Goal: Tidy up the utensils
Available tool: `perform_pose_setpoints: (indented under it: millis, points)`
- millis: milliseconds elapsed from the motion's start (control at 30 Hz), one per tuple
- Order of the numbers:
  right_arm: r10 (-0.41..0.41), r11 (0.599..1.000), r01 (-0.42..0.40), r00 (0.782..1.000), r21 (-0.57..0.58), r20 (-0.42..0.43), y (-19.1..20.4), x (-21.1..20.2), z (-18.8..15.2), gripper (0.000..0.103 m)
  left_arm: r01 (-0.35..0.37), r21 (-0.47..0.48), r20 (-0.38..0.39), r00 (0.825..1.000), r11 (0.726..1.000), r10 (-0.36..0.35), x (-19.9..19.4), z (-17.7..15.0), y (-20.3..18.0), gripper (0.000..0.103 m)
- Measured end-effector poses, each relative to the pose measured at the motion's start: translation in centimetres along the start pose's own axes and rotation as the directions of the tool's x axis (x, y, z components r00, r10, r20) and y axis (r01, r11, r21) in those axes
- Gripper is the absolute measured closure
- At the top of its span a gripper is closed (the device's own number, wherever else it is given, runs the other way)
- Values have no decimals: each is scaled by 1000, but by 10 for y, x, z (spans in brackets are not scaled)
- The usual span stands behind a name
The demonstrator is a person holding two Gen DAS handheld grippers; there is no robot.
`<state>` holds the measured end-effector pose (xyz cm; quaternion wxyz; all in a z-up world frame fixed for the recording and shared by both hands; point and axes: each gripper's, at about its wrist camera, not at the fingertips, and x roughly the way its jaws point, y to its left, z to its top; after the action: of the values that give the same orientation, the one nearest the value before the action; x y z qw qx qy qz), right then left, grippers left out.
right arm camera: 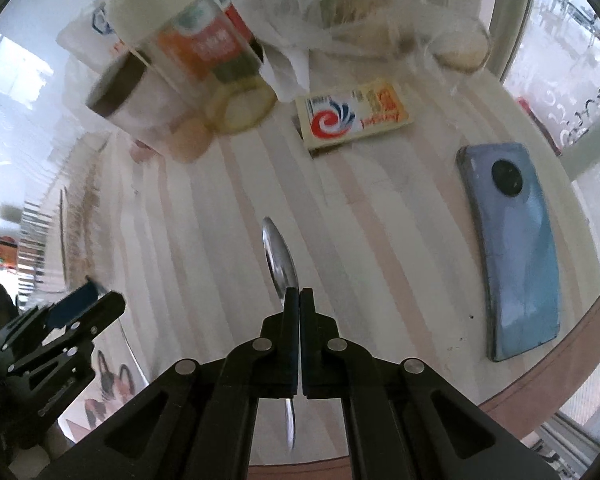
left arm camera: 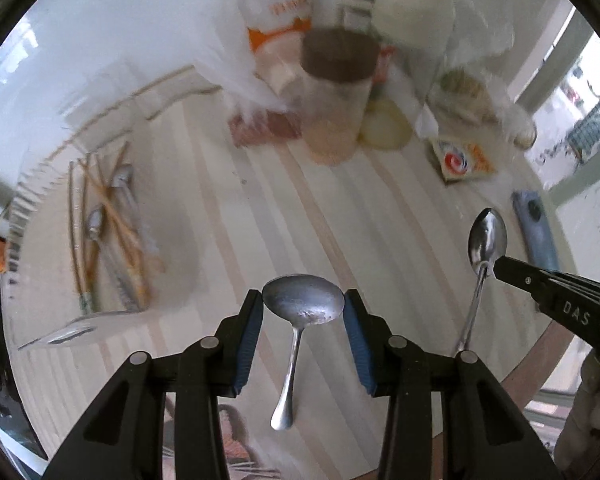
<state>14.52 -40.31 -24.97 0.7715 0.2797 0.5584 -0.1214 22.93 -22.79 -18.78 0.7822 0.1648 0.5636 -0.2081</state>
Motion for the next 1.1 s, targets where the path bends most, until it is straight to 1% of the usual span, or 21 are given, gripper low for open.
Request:
perform_pose_setpoints:
  millis: [133,233,400,533,600,667,733,800,833,867,900,1000,1100]
  points:
    - [14,1000,-14,999,-2,50,8,-21,7,103,-5,-24,63,998,1000,7,-28,8,15,65]
    - [23,1000,-21,996,-16,89,17,-35,12,103,-8,-46,122,992,999,13,-53,17,27,66]
    - [46,997,-35,986,-69,161,45,-65,24,103,-11,-91,216,976,996,31,-93,30,48,66]
    - [84,990,-57,974,-131,212,78,-91,35,103,-13,-127,281,959,992,48,-124,39,69,66]
    - [98,985,-63,970,-159,224,93,-100,42,103,-23,-150,300,951,988,68,-136,42,79,66]
    - [116,985,-85,970,-152,211,99,-103,50,103,-42,-183,315,944,982,98,-141,43,88,66]
    - [132,991,-124,978,-59,164,86,-93,60,101,-63,-215,320,938,975,131,-141,42,93,66]
    - [130,989,-137,986,61,102,64,-74,65,92,-82,-235,322,934,968,157,-137,40,94,66]
    - [127,984,-135,989,112,82,52,-66,65,75,-88,-246,316,934,965,165,-132,40,94,66]
    - [103,977,-112,993,179,60,35,-56,62,60,-91,-252,311,935,964,169,-129,40,94,66]
    - [84,971,-92,995,221,45,24,-49,60,57,-95,-258,303,937,961,174,-123,40,93,66]
    - [47,940,-43,999,338,-5,-10,-24,48,57,-99,-261,289,941,960,175,-114,44,89,66]
    - [15,913,4,999,407,-44,-32,-3,39,57,-116,-260,280,941,958,190,-104,51,80,66]
